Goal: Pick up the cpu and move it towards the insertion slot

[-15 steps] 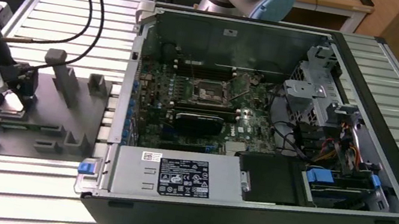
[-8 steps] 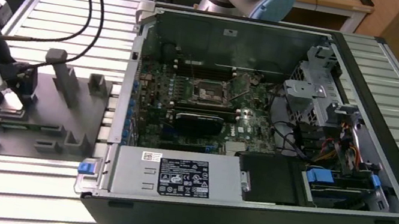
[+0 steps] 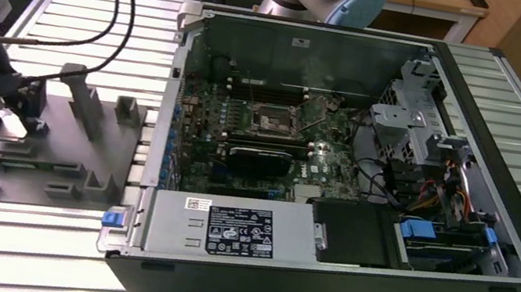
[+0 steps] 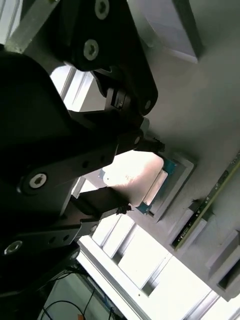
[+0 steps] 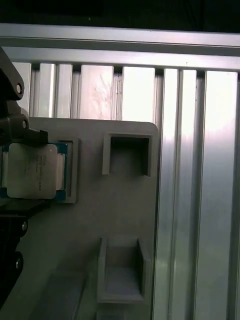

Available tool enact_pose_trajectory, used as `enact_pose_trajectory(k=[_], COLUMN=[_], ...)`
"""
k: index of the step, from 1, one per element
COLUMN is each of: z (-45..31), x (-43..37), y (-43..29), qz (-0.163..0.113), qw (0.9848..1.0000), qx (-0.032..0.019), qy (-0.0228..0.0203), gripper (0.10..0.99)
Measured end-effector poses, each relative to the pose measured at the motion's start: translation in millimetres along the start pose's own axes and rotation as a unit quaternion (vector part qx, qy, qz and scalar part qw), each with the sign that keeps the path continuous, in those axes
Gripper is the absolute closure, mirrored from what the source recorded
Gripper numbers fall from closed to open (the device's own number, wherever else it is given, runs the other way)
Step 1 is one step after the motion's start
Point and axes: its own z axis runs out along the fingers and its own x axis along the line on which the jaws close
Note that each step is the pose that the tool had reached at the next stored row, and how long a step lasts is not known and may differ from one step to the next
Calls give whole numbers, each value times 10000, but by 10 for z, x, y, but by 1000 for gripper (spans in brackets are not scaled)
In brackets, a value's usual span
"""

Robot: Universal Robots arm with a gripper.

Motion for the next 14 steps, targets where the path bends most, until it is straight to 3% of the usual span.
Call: enact_pose_trajectory(k=[6,14], z=[-81,-110], x=[0,2], y=[1,1], qz=[0,0], qw=[10000,10000], qx=[-2,-2], qy=[0,0], gripper=[553,553])
